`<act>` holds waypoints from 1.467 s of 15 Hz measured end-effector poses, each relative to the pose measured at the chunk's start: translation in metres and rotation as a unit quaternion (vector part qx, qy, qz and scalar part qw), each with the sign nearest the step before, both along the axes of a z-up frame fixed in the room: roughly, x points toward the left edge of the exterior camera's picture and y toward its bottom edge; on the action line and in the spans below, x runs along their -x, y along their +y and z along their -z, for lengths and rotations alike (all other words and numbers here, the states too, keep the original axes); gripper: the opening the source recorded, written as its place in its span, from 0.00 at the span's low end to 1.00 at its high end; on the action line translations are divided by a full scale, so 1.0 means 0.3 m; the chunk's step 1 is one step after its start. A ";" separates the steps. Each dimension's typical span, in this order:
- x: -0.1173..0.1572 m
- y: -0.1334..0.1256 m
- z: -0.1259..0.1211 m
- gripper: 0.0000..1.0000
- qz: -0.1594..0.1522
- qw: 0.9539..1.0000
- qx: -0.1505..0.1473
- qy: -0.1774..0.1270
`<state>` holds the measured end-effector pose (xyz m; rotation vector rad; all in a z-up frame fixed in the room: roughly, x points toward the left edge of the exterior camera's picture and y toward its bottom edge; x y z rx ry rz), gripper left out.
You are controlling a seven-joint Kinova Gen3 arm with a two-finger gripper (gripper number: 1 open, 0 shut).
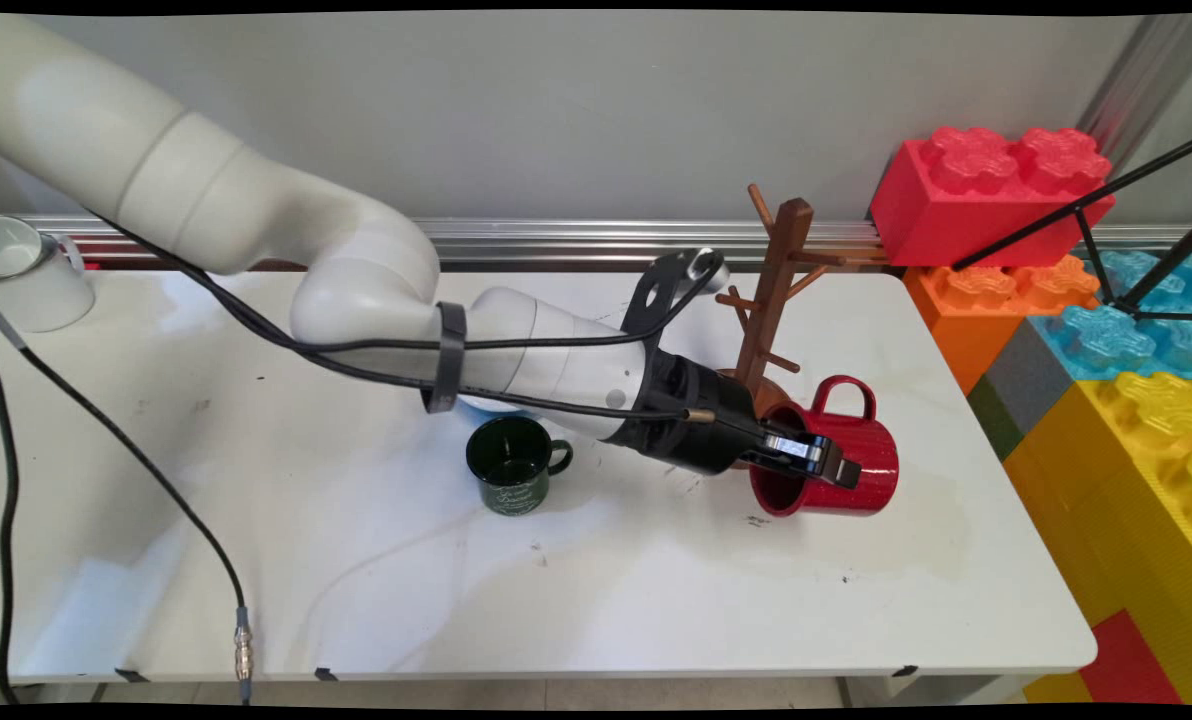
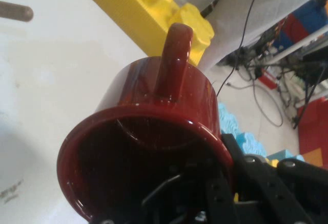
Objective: Place the picked object on the table
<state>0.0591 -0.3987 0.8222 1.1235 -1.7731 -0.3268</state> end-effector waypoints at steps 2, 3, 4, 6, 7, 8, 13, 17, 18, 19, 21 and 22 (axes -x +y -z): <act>-0.001 0.013 -0.036 0.00 0.005 1.000 0.002 -0.017; -0.002 0.018 -0.055 0.00 0.007 1.000 0.004 -0.028; -0.004 0.023 -0.074 0.00 0.009 0.999 0.007 -0.040; -0.005 0.028 -0.111 0.00 0.015 0.998 0.015 -0.065; -0.006 0.028 -0.123 0.00 0.017 0.997 0.018 -0.074; -0.007 0.028 -0.140 0.00 0.019 0.996 0.023 -0.087; -0.004 0.019 -0.224 0.00 0.035 0.986 0.048 -0.153; 0.008 0.003 -0.270 0.00 0.048 0.976 0.061 -0.205; 0.014 -0.001 -0.279 0.00 0.051 0.973 0.063 -0.218; 0.021 -0.005 -0.288 0.00 0.055 0.968 0.065 -0.234; 0.035 -0.016 -0.302 0.00 0.062 0.959 0.070 -0.268; 0.040 -0.020 -0.305 0.00 0.064 0.954 0.071 -0.284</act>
